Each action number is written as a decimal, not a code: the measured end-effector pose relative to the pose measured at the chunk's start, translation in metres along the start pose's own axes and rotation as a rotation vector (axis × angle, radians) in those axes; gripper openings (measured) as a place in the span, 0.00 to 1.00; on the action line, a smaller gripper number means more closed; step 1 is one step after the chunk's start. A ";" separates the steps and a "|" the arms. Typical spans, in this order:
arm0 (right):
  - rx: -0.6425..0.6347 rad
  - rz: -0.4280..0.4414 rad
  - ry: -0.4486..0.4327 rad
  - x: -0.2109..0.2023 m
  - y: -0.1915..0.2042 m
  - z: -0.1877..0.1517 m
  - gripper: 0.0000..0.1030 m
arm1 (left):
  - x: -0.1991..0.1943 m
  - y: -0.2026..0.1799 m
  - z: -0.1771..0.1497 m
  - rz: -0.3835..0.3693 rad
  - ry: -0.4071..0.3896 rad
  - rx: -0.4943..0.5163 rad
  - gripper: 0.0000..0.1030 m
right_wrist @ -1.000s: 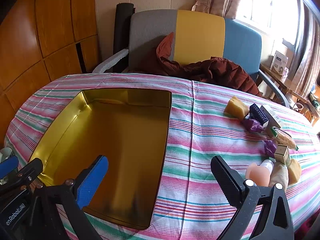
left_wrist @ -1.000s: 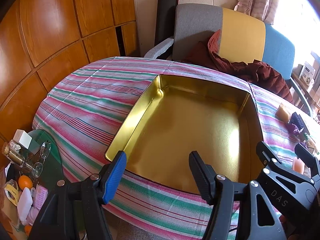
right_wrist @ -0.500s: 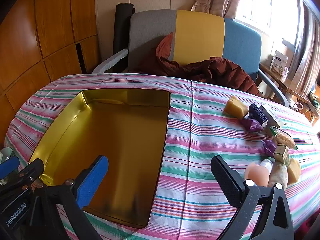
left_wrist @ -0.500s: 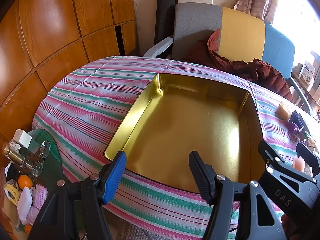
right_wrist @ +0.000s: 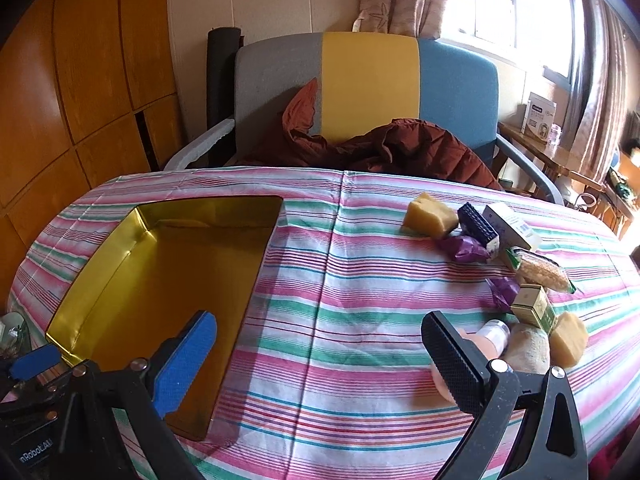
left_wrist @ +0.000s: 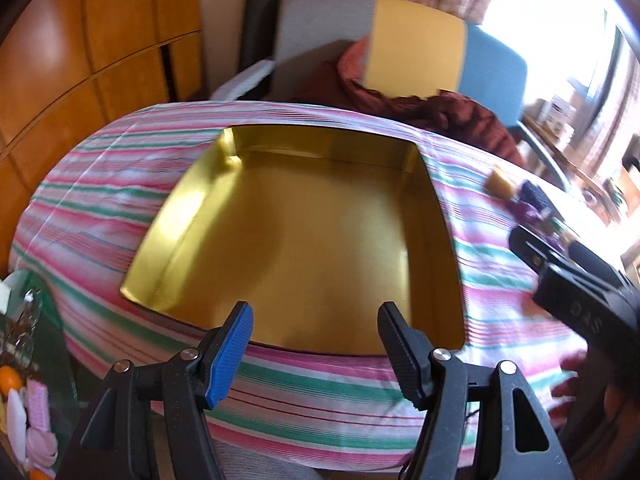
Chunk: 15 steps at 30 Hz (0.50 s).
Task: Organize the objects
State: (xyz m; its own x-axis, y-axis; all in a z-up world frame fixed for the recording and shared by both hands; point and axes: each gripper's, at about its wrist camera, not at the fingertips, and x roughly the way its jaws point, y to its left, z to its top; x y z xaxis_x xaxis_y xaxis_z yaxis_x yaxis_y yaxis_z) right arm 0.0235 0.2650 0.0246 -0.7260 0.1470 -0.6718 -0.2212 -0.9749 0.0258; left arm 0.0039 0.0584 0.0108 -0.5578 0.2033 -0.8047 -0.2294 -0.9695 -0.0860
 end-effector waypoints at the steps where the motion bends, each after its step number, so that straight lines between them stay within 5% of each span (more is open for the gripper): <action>1: -0.001 -0.001 0.004 0.000 -0.005 -0.002 1.00 | -0.001 -0.004 -0.003 -0.035 -0.005 0.010 0.64; 7: 0.077 -0.062 0.012 -0.007 -0.059 -0.019 1.00 | -0.004 -0.023 -0.015 -0.262 -0.002 0.016 0.64; 15: 0.346 -0.150 0.025 -0.009 -0.160 -0.045 0.99 | -0.013 -0.057 -0.024 -0.332 -0.041 0.088 0.64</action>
State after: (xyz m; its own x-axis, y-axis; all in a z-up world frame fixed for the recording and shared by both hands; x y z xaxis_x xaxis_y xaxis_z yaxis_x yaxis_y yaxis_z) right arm 0.0944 0.4123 -0.0067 -0.6537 0.2752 -0.7050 -0.5336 -0.8282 0.1715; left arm 0.0431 0.1076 0.0120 -0.4723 0.5129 -0.7169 -0.4707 -0.8344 -0.2868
